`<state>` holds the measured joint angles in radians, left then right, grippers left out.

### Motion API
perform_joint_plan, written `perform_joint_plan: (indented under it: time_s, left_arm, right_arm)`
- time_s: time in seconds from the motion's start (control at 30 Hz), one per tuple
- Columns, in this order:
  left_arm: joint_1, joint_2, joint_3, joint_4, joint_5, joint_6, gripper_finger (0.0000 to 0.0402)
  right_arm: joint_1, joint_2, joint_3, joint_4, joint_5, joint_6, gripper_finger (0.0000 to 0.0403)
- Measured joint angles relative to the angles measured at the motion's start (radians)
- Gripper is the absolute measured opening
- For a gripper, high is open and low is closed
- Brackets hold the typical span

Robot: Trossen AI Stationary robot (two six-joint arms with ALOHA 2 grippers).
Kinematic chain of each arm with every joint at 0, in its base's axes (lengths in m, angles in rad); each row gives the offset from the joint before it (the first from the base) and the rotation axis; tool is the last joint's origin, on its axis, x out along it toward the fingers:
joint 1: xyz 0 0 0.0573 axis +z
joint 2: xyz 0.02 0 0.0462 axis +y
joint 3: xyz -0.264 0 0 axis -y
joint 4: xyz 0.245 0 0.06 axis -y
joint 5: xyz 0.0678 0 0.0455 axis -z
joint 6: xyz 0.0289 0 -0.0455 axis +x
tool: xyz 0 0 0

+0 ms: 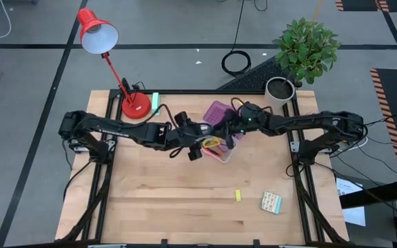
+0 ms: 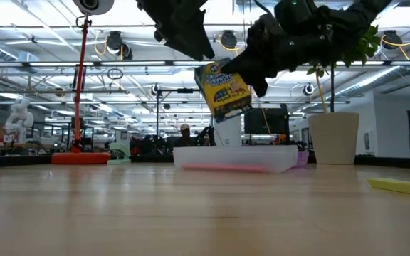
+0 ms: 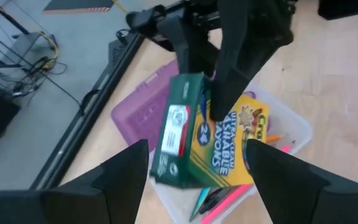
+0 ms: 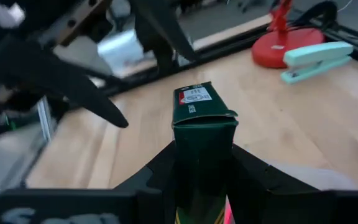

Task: Pack school essentials
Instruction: Put the yellow crayon box into the purple supply box

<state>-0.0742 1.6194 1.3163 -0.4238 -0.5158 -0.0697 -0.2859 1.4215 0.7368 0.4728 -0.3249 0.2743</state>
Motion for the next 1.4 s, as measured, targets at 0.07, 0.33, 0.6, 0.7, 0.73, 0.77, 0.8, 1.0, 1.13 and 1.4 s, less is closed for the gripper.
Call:
perform_joint_plan:
  time_s: [0.07,0.33,0.6,0.7,0.73,0.77,0.8,1.0,1.13,1.4]
  left_arm:
    - [0.000,-0.008,0.000,-0.005,-0.014,0.008,0.0274]
    - [0.015,-0.058,0.000,-0.013,-0.039,0.021,0.0273]
    - [0.062,-0.065,-0.001,-0.083,-0.086,-0.053,0.0273]
    - [0.069,-0.066,-0.001,-0.080,-0.086,-0.053,0.0273]
    - [0.070,-0.066,-0.001,-0.079,-0.080,-0.052,0.0273]
    - [0.070,-0.066,-0.001,-0.079,-0.072,-0.052,0.0273]
    - [0.069,-0.067,-0.001,-0.078,-0.066,-0.052,0.0273]
    - [0.048,-0.081,-0.001,-0.074,-0.060,-0.047,0.0273]
    - [0.037,-0.092,-0.001,-0.068,-0.059,-0.048,0.0273]
    - [0.022,-0.127,0.000,-0.075,-0.059,-0.069,0.0273]
  right_arm:
    - [0.000,0.000,-0.037,0.093,0.022,0.066,0.0100]
    - [0.051,0.000,-0.125,0.194,0.384,0.472,0.0100]
    - [0.133,0.055,-0.130,0.215,0.558,0.607,0.0100]
    - [0.160,0.094,-0.130,0.221,0.597,0.652,0.0100]
    - [0.170,0.104,-0.130,0.226,0.609,0.661,0.0100]
    - [0.176,0.115,-0.130,0.235,0.615,0.671,0.0100]
    - [0.182,0.122,-0.129,0.235,0.623,0.685,0.0100]
    - [0.205,0.158,-0.129,0.232,0.683,0.735,0.0100]
    - [0.203,0.182,-0.129,0.228,0.692,0.736,0.0100]
    - [0.203,0.218,-0.129,0.221,0.666,0.730,0.0136]
